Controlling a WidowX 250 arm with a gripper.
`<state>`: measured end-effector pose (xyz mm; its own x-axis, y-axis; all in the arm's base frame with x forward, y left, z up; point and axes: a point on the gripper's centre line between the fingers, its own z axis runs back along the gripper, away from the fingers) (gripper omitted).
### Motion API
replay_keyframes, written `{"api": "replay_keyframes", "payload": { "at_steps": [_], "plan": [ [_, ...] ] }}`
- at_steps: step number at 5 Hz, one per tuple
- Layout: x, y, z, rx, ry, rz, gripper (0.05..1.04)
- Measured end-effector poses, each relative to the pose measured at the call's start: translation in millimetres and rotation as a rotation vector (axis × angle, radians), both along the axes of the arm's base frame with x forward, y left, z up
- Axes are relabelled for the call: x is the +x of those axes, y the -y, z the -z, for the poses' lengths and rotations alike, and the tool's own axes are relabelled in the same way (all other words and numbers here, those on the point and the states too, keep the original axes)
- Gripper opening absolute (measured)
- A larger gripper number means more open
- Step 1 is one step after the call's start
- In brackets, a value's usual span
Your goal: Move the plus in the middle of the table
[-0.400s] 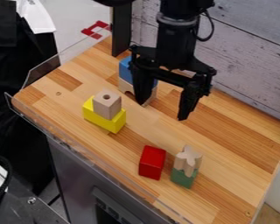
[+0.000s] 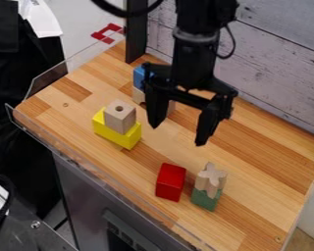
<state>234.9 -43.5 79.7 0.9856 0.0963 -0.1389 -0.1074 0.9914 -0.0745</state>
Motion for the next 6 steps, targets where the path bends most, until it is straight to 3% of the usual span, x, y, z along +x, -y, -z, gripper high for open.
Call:
{"api": "replay_keyframes", "payload": {
  "at_steps": [2,4,6],
  "plan": [
    [-6.1,10.9,1.2,0.012,0.029,0.019,0.998],
    [-9.6,23.0,13.8,0.014,-0.001,0.029,0.998],
    [-10.6,24.5,13.5,0.008,-0.007,0.02,0.998]
  ]
}}
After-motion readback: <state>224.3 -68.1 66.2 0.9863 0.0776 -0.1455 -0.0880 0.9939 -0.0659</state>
